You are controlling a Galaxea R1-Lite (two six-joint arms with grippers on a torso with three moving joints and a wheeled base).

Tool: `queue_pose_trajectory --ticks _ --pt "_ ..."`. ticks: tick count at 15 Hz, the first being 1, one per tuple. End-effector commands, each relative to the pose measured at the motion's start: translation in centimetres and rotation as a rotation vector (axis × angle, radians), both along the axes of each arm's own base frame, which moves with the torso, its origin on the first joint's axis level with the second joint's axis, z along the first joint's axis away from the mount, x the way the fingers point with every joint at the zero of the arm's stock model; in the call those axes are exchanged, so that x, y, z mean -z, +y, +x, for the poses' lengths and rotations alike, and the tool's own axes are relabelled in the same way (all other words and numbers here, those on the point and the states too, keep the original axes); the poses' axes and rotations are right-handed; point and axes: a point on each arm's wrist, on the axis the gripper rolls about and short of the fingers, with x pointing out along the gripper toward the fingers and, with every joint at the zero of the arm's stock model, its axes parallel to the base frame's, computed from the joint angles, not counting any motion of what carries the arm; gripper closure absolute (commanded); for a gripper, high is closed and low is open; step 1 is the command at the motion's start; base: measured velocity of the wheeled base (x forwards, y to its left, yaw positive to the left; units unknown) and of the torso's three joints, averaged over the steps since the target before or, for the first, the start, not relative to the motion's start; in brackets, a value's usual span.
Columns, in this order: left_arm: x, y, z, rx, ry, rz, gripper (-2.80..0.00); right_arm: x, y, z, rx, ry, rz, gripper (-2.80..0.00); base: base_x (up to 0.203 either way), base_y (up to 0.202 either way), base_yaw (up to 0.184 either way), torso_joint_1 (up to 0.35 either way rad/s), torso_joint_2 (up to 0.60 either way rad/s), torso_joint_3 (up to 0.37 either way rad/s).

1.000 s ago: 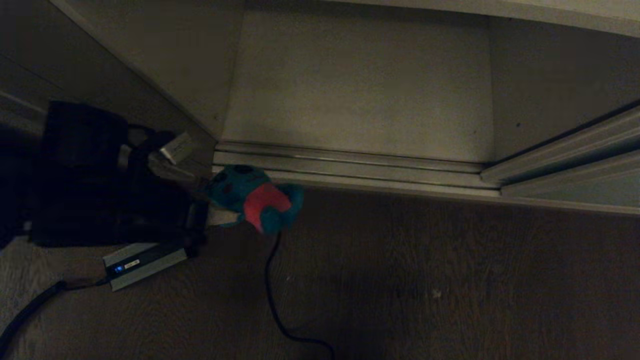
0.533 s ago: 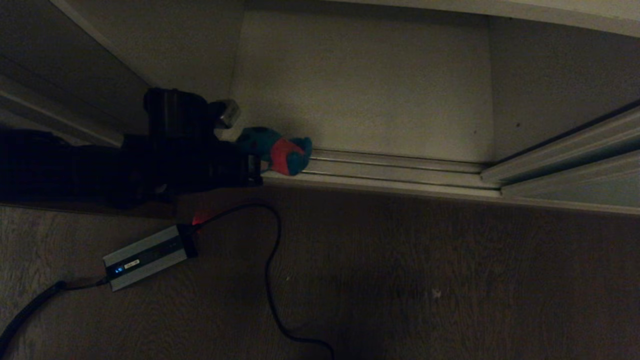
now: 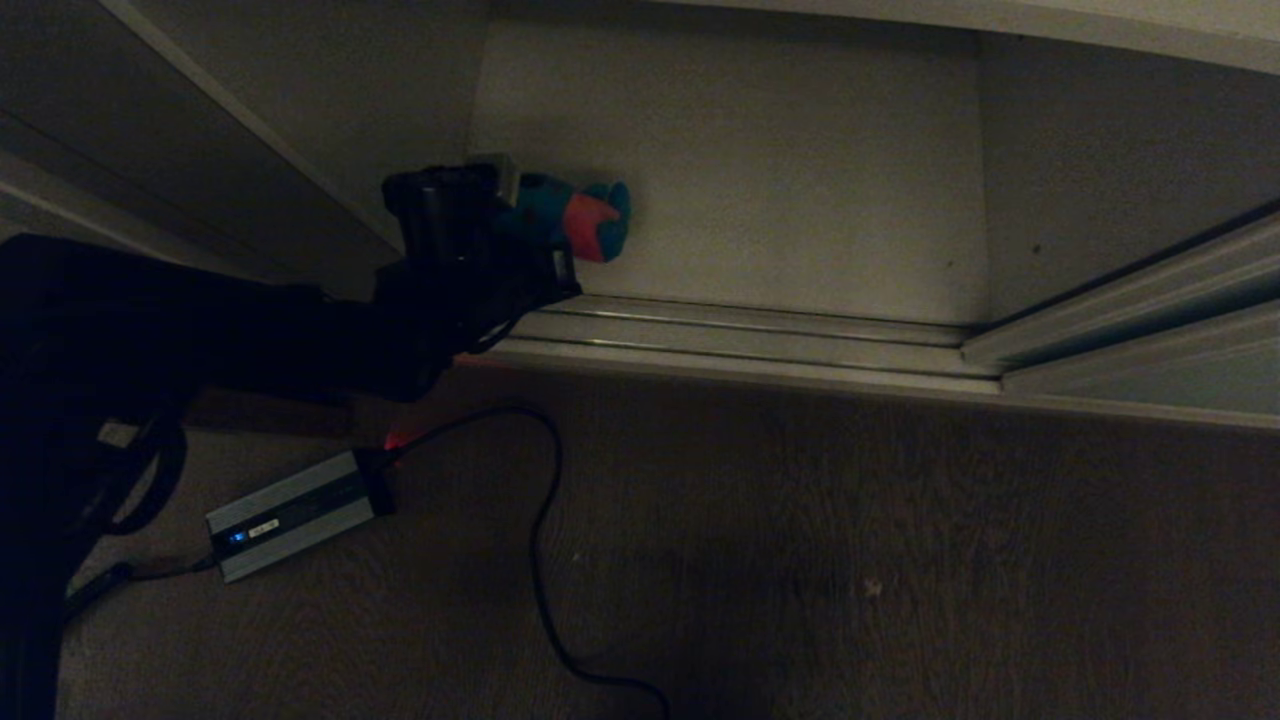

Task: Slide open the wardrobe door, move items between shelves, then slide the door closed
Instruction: Place the blue doll on the lower shelf

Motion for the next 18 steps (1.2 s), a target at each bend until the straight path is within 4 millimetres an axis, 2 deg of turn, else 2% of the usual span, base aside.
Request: queue_pose_trajectory --ticks 1,3,5,9,11,12,13,14,18 --pt "3.1 -1.4 2.2 -0.009 0.019 0.017 0.0 0.1 0.0 0.0 0.0 0.004 0.0 0.0 0.0 0.0 0.0 0.0 0.0 0.0" --pt "4.3 -1.7 2.9 -0.024 0.022 0.021 0.0 0.1 0.0 0.0 0.0 0.006 0.0 0.0 0.0 0.0 0.0 0.0 0.0 0.0" --pt "4.5 -1.8 3.4 -0.032 -0.005 0.019 0.0 0.1 0.0 0.0 0.0 0.004 0.0 0.0 0.0 0.0 0.0 0.0 0.0 0.0" --pt "3.7 -1.9 4.2 -0.078 -0.056 0.006 0.0 0.1 0.0 0.0 0.0 0.004 0.0 0.0 0.0 0.0 0.0 0.0 0.0 0.0" --pt "1.9 -1.2 4.6 -0.104 -0.117 -0.013 0.0 0.1 0.0 0.0 0.0 0.003 0.0 0.0 0.0 0.0 0.0 0.0 0.0 0.0" --pt "2.0 -1.2 4.6 -0.113 -0.115 -0.01 0.0 0.1 0.0 0.0 0.0 0.004 0.0 0.0 0.0 0.0 0.0 0.0 0.0 0.0" --pt "2.2 -1.2 4.6 -0.117 -0.109 -0.005 -0.96 0.1 0.0 0.0 0.0 0.005 0.0 0.0 0.0 0.0 0.0 0.0 0.0 0.0" --pt "2.0 -1.1 4.5 -0.117 -0.113 -0.01 -2.8 0.1 0.0 0.0 0.0 0.004 0.0 0.0 0.0 0.0 0.0 0.0 0.0 0.0" --pt "0.1 -0.8 3.7 -0.111 -0.142 -0.043 -2.8 0.1 0.0 0.0 -0.001 0.004 0.0 0.0 0.0 0.0 0.0 0.0 0.0 0.0"
